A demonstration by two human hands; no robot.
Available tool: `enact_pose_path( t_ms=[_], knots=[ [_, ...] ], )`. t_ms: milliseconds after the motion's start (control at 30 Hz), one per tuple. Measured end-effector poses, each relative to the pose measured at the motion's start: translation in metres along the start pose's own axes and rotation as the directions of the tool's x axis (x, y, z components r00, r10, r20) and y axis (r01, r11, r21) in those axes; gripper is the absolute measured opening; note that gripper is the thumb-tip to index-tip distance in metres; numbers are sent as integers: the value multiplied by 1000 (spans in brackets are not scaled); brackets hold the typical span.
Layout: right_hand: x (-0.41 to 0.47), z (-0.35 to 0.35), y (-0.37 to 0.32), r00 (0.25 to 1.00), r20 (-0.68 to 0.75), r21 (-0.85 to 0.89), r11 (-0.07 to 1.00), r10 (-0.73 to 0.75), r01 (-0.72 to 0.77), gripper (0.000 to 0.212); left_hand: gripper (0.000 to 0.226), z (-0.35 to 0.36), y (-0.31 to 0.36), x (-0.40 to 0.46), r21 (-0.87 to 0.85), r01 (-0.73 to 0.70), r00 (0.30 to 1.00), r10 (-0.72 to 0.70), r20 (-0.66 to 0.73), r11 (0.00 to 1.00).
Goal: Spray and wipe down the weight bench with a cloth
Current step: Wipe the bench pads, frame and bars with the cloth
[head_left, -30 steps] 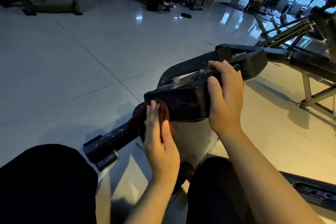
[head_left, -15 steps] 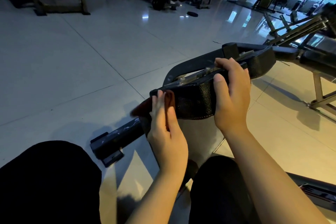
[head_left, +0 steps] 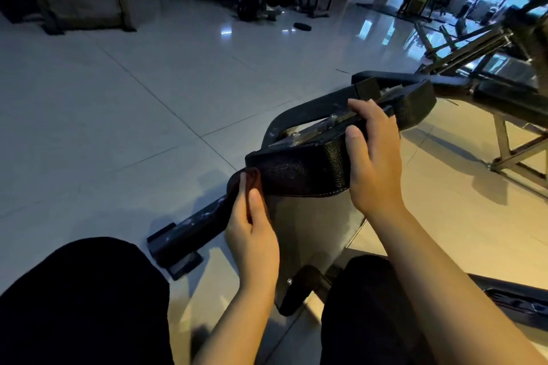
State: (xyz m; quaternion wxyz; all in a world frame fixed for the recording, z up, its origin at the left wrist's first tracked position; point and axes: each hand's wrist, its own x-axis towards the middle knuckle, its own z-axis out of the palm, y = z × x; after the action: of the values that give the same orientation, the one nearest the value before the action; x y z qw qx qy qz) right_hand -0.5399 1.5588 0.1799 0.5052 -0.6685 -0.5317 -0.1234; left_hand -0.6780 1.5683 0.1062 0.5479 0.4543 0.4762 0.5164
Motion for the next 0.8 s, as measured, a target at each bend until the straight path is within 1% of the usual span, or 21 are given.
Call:
enact_pose_path(
  t_ms=[33, 100, 167, 200, 233, 267, 333, 400, 500, 567, 633, 700, 733, 767, 800],
  knots=[
    [0, -2, -2, 1000, -4, -15, 1000, 7, -8, 40, 42, -5, 6, -2, -21, 46, 999, -46, 17, 999],
    [-10, -7, -12, 997, -74, -50, 999, 6, -9, 39, 44, -13, 21, -9, -93, 94, 994, -88, 68, 991],
    [-36, -13, -27, 983, -175, -106, 993, -62, 44, 36, 29, -20, 40, -15, -148, 138, 984, -118, 132, 979],
    [-54, -15, -36, 976, -192, -126, 989, -100, 76, 35, 23, -24, 46, -18, -178, 159, 977, -129, 169, 971],
    [-73, -16, -45, 978, -174, -130, 987, -118, 96, 33, 22, -27, 51, -21, -221, 186, 967, -138, 213, 957],
    [-91, -16, -54, 987, -121, -115, 989, -107, 93, 31, 24, -30, 55, -24, -263, 220, 953, -150, 262, 939],
    [-117, -12, -69, 999, 29, -57, 998, -30, 32, 34, 31, -36, 62, -30, -322, 289, 918, -166, 360, 902],
    [-127, -8, -78, 991, 132, -36, 999, 34, -30, 41, 41, -41, 69, -36, -354, 345, 885, -175, 432, 869],
    [-119, -11, -85, 974, 195, -24, 993, 115, -112, 45, 58, -47, 76, -39, -407, 421, 825, -155, 543, 811],
    [-109, -15, -91, 956, 247, -28, 988, 157, -155, 49, 64, -50, 82, -40, -414, 448, 785, -127, 607, 792],
    [-103, -15, -99, 954, 261, -56, 989, 149, -139, 51, 65, -52, 87, -42, -406, 428, 763, -83, 641, 807],
    [-103, -12, -106, 960, 247, -78, 990, 130, -114, 54, 68, -52, 94, -44, -400, 348, 747, 8, 665, 848],
    [-103, -13, -109, 966, 231, -63, 992, 121, -109, 56, 72, -52, 95, -45, -403, 322, 732, 44, 680, 857],
    [-103, -16, -114, 973, 201, -31, 994, 110, -106, 56, 76, -52, 96, -46, -408, 326, 711, 63, 700, 853],
    [-104, -16, -113, 982, 159, -12, 995, 99, -98, 52, 80, -53, 97, -45, -402, 333, 687, 72, 723, 853]
  ],
)
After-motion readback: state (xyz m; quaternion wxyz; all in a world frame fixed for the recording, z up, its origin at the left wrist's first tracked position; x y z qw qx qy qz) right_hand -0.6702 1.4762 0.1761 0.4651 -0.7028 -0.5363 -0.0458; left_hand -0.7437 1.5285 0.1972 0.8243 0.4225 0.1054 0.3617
